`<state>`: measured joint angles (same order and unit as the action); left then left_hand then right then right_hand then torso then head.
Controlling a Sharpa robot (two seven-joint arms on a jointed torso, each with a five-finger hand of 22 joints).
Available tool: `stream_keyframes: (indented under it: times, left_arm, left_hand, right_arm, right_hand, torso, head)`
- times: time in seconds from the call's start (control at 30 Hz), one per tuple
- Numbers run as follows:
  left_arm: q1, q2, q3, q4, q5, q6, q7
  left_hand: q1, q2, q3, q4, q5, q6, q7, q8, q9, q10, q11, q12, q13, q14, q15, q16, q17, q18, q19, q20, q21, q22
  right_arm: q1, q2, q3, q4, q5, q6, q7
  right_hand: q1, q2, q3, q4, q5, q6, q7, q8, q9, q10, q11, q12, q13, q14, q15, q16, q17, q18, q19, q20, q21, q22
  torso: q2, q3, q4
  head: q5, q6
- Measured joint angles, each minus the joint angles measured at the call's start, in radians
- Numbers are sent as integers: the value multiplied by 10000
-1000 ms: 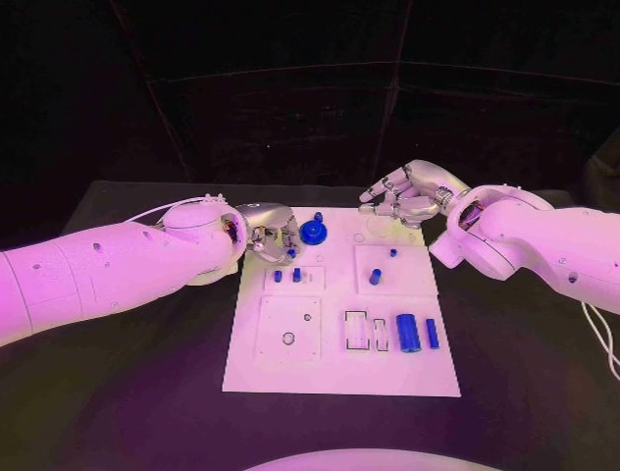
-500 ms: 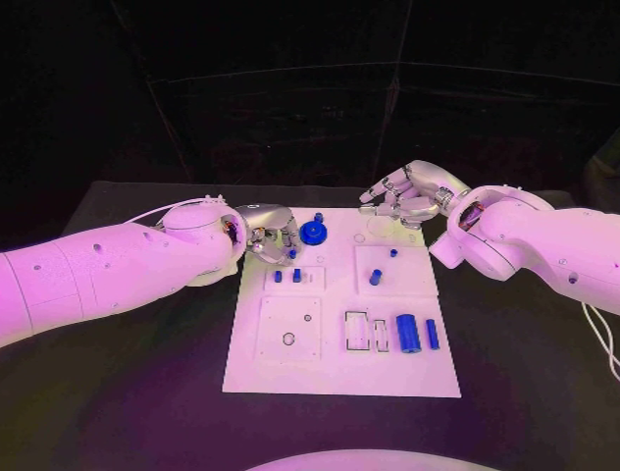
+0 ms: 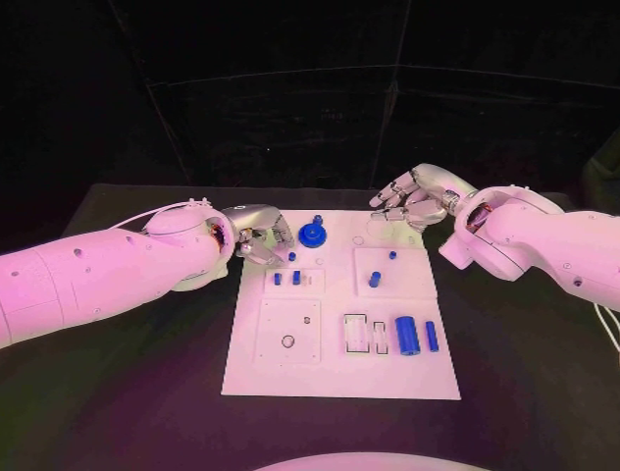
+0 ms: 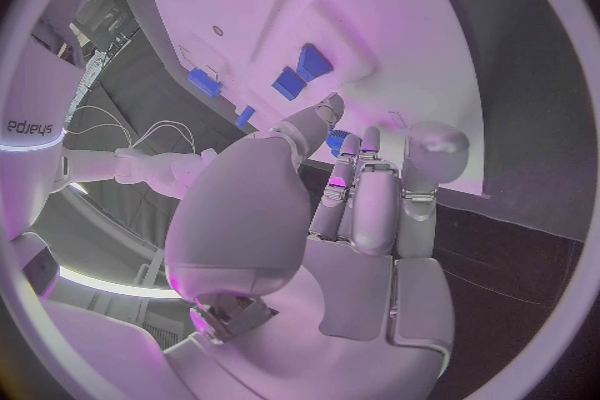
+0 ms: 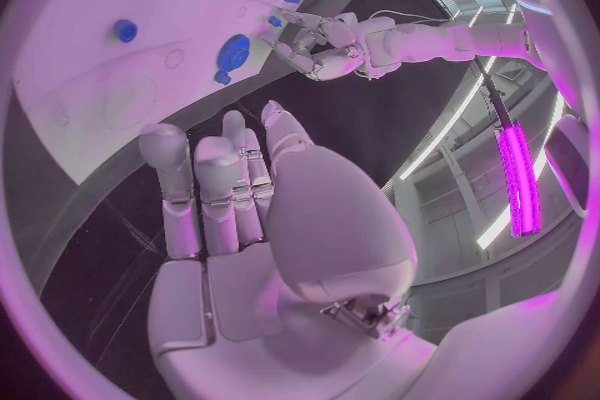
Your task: Assemble the parts on the task board
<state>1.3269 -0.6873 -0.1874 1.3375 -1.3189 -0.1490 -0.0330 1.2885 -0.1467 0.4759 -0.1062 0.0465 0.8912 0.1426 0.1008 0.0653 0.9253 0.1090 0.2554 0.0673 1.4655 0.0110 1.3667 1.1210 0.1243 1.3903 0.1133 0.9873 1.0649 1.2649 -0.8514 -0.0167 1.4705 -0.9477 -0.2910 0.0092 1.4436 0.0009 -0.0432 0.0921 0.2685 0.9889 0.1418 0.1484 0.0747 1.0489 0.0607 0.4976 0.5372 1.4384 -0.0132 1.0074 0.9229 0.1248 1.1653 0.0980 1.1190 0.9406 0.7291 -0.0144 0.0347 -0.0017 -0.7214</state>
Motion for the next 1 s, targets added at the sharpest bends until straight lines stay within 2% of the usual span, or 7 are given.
stream_keyframes:
  times: [0.1, 0.27, 0.37, 0.47, 0.53, 0.73, 1.0]
  left_arm:
    - [0, -259, 5, 119, 518, -356, 308]
    - [0, -709, 7, 309, 2528, -951, 1335]
    - [6, -1006, 9, 467, 4488, -1109, 2231]
    - [6, -1253, 8, 605, 6530, -1126, 3049]
    - [9, -1363, 8, 679, 7701, -1099, 3475]
    - [12, -1562, 3, 854, 10486, -909, 4357]
    - [9, -1644, 0, 1036, 12048, -693, 4782]
  left_hand:
    - [102, 102, 0, 0, 0, 169, 167, 55, 45, 0, 0, 135, 53, -44, 44, -66, -137, 0, -98, 9, -199, -162]
    - [215, 214, 35, -24, 0, 526, 377, 233, 76, -88, 89, 365, 84, -608, 156, -800, -1438, 157, -721, 65, -1500, -1199]
    - [213, 263, 114, 55, 0, 527, 378, 233, 63, 58, 123, 637, 147, -1192, 166, -1460, -2562, 391, -1331, 98, -2680, -2116]
    - [128, 398, 131, 72, 0, 561, 412, 233, 32, 58, 123, 865, 157, -2327, 207, -2712, -4512, 390, -1980, 144, -3528, -2689]
    - [85, 496, 116, 138, 0, 619, 470, 277, 32, 100, 165, 1026, 190, -2748, 232, -3203, -5265, 388, -2154, 171, -3725, -2809]
    - [32, 549, 43, 211, 0, 648, 500, 399, 32, 185, 177, 1271, 219, -2950, 265, -3485, -5695, 388, -2264, 194, -3984, -3007]
    - [32, 549, 17, 237, 0, 686, 537, 473, 42, 184, 178, 1327, 218, -3023, 264, -3582, -5790, 385, -2264, 194, -4089, -3087]
  right_arm:
    - [0, -179, 0, -27, -703, 144, -105]
    - [-6, -532, -3, 104, -2138, 417, -318]
    - [-20, -706, -6, 287, -3200, 556, -458]
    - [-72, -837, -6, 488, -4309, 639, -609]
    - [-129, -894, -12, 571, -4977, 666, -706]
    - [-317, -860, -16, 717, -6679, 689, -998]
    - [-625, -669, -25, 797, -7710, 810, -1198]
  right_hand:
    - [250, -55, 263, -111, -195, 267, -83, 18, -4, 163, -51, -601, -636, 87, -87, 0, 86, -1, 166, -105, 68, 157]
    - [357, -165, 508, -165, -359, 442, -146, -56, -38, 268, -53, -1368, -1440, 179, -66, 97, 217, 0, 342, -89, 227, 390]
    - [355, -164, 597, -152, -443, 467, -161, -136, -50, 268, -53, -1745, -1821, 179, -66, 96, 217, -2, 342, -89, 227, 401]
    - [337, -266, 640, -110, -626, 467, -161, -252, -62, 168, 47, -2054, -2154, 214, -30, 96, 216, -1, 342, -89, 227, 400]
    - [269, -330, 700, -108, -770, 467, -161, -302, -62, 136, 79, -2216, -2357, 259, 14, 95, 269, -2, 379, -52, 227, 436]
    - [210, -472, 794, -116, -974, 304, 2, -529, -74, -2, 217, -2540, -2889, 265, 98, 147, 321, -2, 419, -11, 237, 505]
    - [299, -562, 1272, -210, -1321, 305, 73, -674, -74, 52, 271, -2825, -3510, 265, 168, 203, 387, 0, 483, 53, 331, 642]
  torso:
    - [-1, 0, 2]
    - [-1, -3, 6]
    - [-1, -1, 4]
    - [-1, 5, -6]
    - [-1, 6, -6]
    - [-3, 6, -6]
    - [-1, -3, -4]
  head:
    - [-25, 37]
    - [-152, 101]
    - [-227, 136]
    - [-311, 166]
    - [-368, 188]
    - [-437, 243]
    - [-448, 259]
